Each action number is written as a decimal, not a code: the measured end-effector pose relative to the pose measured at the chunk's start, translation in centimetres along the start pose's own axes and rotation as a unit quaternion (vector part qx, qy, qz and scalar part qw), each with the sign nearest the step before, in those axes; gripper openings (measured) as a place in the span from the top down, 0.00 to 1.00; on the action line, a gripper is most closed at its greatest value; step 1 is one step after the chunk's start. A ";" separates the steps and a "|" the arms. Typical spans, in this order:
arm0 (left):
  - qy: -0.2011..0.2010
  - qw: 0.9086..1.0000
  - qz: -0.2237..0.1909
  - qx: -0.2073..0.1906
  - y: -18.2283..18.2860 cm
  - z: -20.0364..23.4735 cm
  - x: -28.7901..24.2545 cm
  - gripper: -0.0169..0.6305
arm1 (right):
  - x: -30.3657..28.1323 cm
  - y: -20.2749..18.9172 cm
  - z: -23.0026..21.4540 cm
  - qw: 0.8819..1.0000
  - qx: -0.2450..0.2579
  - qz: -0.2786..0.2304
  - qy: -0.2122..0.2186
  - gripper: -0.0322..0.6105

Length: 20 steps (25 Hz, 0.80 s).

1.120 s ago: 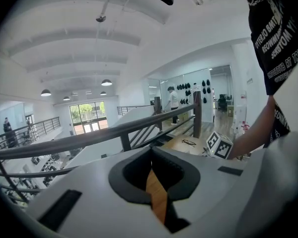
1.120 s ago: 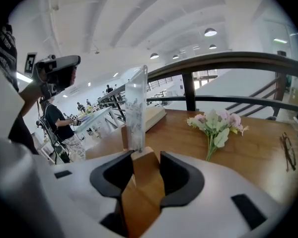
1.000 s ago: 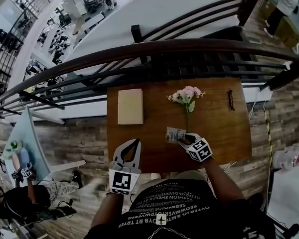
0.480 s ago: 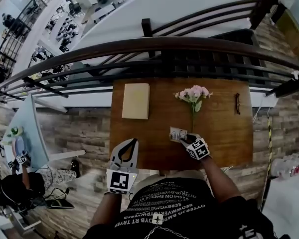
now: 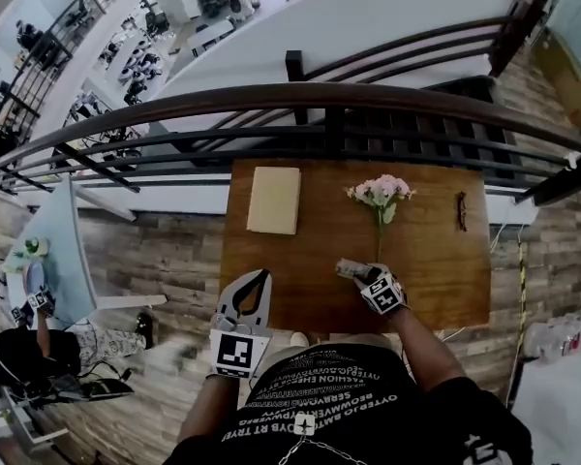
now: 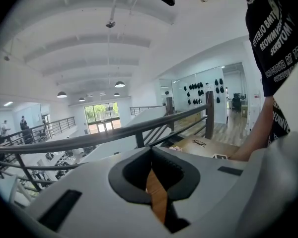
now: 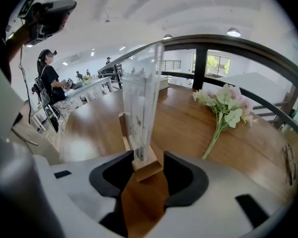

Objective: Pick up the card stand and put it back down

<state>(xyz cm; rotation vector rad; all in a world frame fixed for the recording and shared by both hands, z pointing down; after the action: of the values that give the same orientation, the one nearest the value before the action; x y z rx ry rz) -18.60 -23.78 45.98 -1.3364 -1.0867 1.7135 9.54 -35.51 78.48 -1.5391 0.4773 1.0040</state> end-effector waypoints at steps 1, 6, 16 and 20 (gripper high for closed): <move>-0.001 1.000 -0.002 -0.002 0.0 0.1 0.3 0.93 | 0.1 0.0 0.2 1.000 0.003 0.005 0.000 0.65; -0.012 1.000 -0.018 -0.014 0.3 0.2 1.7 0.93 | 2.2 -0.9 0.3 0.999 -0.016 -0.011 -0.036 0.57; -0.073 0.996 -0.045 -0.017 0.5 -0.5 4.8 0.93 | 17.0 5.3 4.2 0.968 -0.033 -0.146 -0.201 0.93; -0.099 0.994 -0.051 -0.020 -0.1 -1.1 6.1 0.93 | 22.1 9.1 6.3 0.952 -0.021 -0.177 -0.250 0.93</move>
<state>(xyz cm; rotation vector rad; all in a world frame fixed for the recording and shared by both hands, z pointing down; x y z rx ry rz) -18.90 -18.06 43.61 -1.1317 -1.2837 1.7856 12.56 -26.59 55.60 -1.2812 -0.1741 1.0717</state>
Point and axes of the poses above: the fingertips, and each gripper's own axes: x backward along the fingers, z to its left, y out of its top, the point moved 10 cm from there along x, backward along the fingers, and after that the axes turned 15 degrees about x, right-handed, at the moved point
